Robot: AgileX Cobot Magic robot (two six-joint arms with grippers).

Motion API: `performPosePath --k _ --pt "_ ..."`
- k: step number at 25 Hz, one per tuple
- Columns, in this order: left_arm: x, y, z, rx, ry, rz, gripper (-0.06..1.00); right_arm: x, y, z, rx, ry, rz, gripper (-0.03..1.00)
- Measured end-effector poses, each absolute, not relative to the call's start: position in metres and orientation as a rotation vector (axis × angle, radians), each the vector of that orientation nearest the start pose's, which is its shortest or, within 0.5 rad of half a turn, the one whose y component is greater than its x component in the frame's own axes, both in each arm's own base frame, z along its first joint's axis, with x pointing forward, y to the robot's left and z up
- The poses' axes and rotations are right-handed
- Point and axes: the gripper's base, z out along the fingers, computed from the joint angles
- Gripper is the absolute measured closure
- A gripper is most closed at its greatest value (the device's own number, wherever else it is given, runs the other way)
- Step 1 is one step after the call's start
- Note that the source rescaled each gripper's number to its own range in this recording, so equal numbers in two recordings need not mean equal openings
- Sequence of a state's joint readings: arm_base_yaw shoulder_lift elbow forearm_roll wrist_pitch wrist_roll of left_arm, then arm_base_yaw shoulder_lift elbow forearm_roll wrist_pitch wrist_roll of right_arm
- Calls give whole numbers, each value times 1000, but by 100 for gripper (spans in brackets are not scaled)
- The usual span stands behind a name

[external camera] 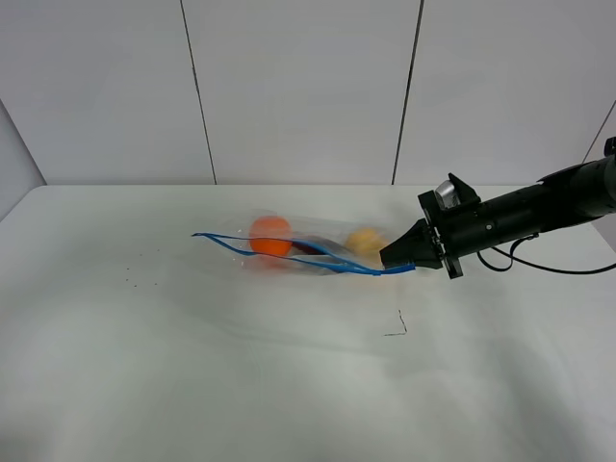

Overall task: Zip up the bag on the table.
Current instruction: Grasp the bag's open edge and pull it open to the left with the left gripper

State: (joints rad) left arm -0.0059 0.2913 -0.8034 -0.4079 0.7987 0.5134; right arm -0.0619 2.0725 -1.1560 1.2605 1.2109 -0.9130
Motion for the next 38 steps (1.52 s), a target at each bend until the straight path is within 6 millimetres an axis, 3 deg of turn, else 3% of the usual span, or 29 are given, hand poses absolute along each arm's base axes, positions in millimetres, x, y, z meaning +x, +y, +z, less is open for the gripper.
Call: performPosePath --k 3,10,15,18,21,28,33,38 --pt "52 -26 393 493 1735 -29 -6 362 59 141 -70 2575 1570 97" --pt "141 -24 368 685 1933 54 -6 362 59 141 -70 2575 1570 97" --pt "176 -19 359 783 1892 213 -6 362 59 141 -70 2575 1570 97" --pt "192 -27 352 867 1864 249 -6 362 59 141 -71 2576 1569 97" --pt "203 -46 341 1017 1837 239 -6 362 59 141 -71 2576 1569 97" --pt "212 -123 313 1359 1686 267 -5 362 59 141 -71 2576 1569 97" --pt "204 -188 277 1534 1604 310 -5 362 59 141 -71 2576 1569 97" --pt "200 -238 235 1639 1485 374 -4 362 59 141 -61 2579 1573 97"
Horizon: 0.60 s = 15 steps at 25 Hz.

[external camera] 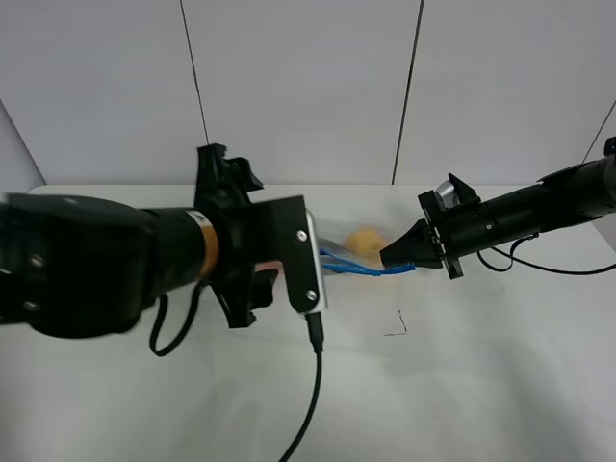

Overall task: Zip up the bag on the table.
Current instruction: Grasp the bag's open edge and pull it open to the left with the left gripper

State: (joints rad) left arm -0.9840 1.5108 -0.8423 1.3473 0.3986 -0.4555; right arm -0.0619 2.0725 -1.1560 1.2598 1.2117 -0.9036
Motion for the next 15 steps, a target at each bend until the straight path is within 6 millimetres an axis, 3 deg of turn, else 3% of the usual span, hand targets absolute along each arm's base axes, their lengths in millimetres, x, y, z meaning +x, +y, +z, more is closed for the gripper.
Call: performPosePath --k 7,15 --pt "200 -277 177 1643 1460 523 -3 362 59 141 -24 2580 1588 97" --pt "203 -308 165 1649 1438 513 0 364 60 142 27 2574 1608 97"
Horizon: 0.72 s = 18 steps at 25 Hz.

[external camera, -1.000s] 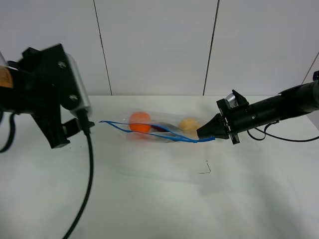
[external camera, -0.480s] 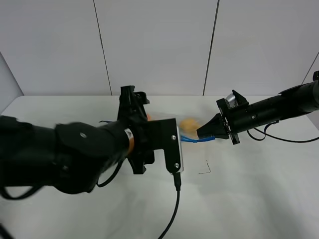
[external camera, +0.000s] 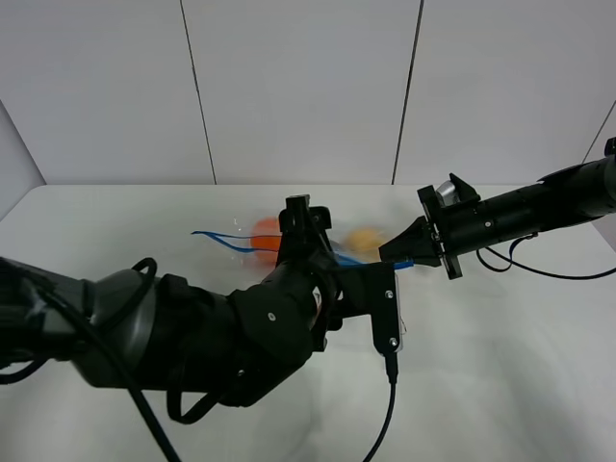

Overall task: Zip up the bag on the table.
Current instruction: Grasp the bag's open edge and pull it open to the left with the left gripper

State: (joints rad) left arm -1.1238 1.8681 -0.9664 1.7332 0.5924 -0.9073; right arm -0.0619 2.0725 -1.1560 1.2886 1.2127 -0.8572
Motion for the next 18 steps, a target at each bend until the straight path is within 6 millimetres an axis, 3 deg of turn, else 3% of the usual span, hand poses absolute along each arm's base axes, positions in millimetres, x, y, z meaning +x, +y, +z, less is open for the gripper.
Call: performPosePath --k 7,18 --pt "211 -330 168 1630 1421 464 1 365 60 144 64 2552 1627 97" --pt "217 -352 150 1696 1395 423 2 366 60 145 97 2539 1642 97"
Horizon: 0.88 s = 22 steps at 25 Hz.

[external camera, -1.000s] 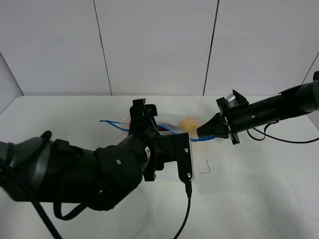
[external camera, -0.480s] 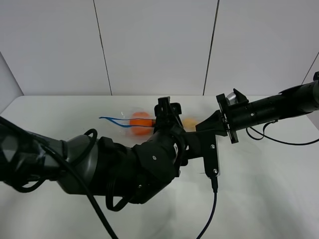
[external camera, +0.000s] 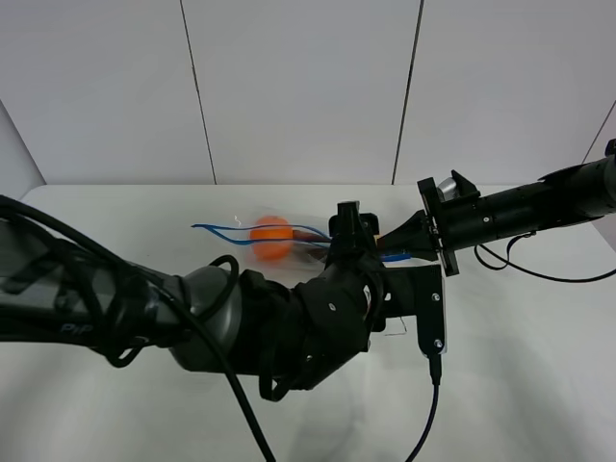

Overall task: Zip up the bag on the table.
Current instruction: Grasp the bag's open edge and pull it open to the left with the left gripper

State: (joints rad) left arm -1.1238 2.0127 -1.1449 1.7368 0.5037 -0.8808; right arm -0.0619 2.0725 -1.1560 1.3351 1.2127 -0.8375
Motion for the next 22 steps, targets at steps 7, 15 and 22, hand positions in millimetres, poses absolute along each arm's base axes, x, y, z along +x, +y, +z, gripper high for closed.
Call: performPosePath --k 7,15,22 --pt "221 -362 144 1725 1362 432 10 366 60 145 100 2541 1643 97" --pt "227 -359 143 1723 1375 437 30 366 60 145 99 2542 1642 97" --pt "239 -352 142 1721 1399 430 40 366 60 145 99 2542 1642 97"
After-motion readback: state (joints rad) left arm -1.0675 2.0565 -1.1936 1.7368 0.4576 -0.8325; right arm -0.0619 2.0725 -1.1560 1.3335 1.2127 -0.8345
